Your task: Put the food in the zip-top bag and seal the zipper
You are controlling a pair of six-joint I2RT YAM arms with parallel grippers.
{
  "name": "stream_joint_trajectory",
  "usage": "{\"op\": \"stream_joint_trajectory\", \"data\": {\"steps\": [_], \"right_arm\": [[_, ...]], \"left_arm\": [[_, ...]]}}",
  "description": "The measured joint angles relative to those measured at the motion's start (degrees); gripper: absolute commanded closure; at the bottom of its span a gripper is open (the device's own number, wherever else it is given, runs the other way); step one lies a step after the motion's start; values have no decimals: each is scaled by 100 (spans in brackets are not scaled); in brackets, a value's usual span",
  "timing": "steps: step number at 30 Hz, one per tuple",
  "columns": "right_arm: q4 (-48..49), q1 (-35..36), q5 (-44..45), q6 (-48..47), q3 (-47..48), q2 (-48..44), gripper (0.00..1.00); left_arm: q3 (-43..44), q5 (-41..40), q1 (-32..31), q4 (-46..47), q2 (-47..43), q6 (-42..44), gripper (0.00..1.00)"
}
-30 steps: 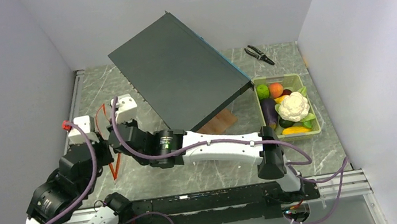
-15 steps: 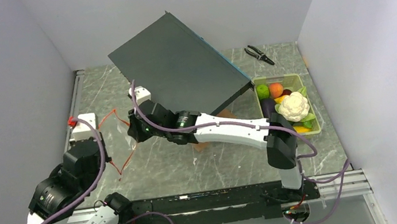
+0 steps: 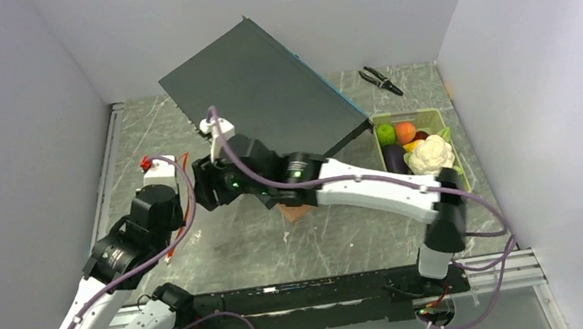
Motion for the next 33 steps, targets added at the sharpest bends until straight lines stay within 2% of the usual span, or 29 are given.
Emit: {"op": "stream_joint_trajectory", "data": {"steps": [4, 7, 14, 17, 22, 27, 30, 33], "right_arm": [[-111, 13, -35, -144, -205, -942, 37], [-114, 22, -37, -229, -254, -1534, 34], [-175, 26, 282, -334, -1257, -3029, 34], [-382, 33, 660, -382, -1569, -3539, 34], [-977, 31, 1397, -382, -1923, -4446, 34], [-1456, 31, 2074, -219, -2107, -5270, 38], [-1961, 31, 2697, 85, -2129, -5604, 38], [-2549, 31, 3388, 415, -2133, -5718, 38]], "left_arm": [[-122, 13, 81, 52, -223, 15, 100], [101, -48, 94, -264, -232, -15, 100], [1611, -732, 94, -1685, -4, -295, 100], [1821, -1008, 105, -1937, 76, -345, 100], [1121, -778, 114, -1685, 649, -236, 100], [216, -4, 192, -831, 1668, 15, 100], [-109, 483, 426, -431, 1600, 175, 100], [-398, 938, 754, 142, 1047, 380, 100]]}}
